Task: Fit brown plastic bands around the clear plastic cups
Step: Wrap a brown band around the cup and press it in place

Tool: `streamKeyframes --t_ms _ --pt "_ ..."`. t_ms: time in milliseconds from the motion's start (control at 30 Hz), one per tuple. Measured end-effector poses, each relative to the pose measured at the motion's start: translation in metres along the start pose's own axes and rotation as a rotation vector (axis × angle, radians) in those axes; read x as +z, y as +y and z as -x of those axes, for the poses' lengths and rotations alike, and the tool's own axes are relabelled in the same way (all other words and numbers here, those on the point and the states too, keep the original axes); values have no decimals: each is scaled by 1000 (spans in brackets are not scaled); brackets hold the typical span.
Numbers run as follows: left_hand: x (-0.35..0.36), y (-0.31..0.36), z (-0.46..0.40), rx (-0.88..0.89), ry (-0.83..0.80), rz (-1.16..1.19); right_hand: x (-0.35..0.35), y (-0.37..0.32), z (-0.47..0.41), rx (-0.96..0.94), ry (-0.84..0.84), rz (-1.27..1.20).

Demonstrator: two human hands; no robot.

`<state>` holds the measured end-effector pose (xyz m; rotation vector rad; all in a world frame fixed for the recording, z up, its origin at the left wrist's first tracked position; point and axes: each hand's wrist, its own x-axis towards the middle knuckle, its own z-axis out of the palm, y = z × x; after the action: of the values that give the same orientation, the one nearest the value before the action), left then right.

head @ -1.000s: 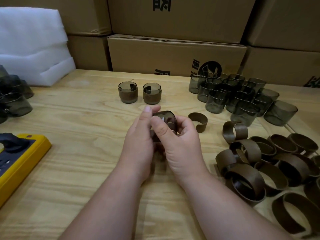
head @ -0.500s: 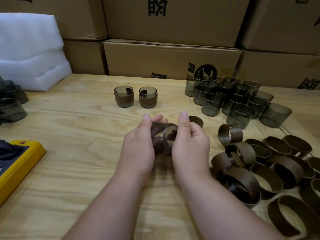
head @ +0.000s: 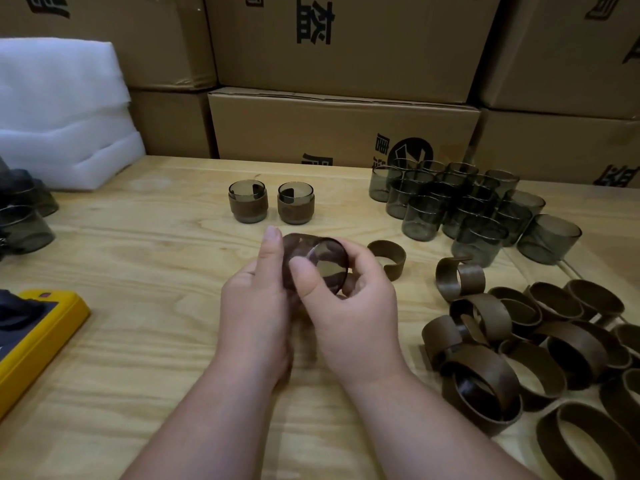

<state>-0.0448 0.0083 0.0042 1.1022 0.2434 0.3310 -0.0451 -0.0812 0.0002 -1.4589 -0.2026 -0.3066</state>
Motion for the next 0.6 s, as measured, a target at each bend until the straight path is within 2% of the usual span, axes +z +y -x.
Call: streamKeyframes --t_ms 200,300,400,467,600 --pt "3 -3 -1 39 -21 32 -5 1 -6 79 187 -146" --pt "0 -2 -4 41 1 84 -5 2 -9 86 223 -231" --pt "0 -3 -5 15 -31 75 -8 3 -11 64 220 -232" --pt "1 -4 -3 -6 -116 19 -7 5 -10 51 194 -206" --pt "0 -3 -1 13 -214 24 -8 5 -7 22 100 -26"
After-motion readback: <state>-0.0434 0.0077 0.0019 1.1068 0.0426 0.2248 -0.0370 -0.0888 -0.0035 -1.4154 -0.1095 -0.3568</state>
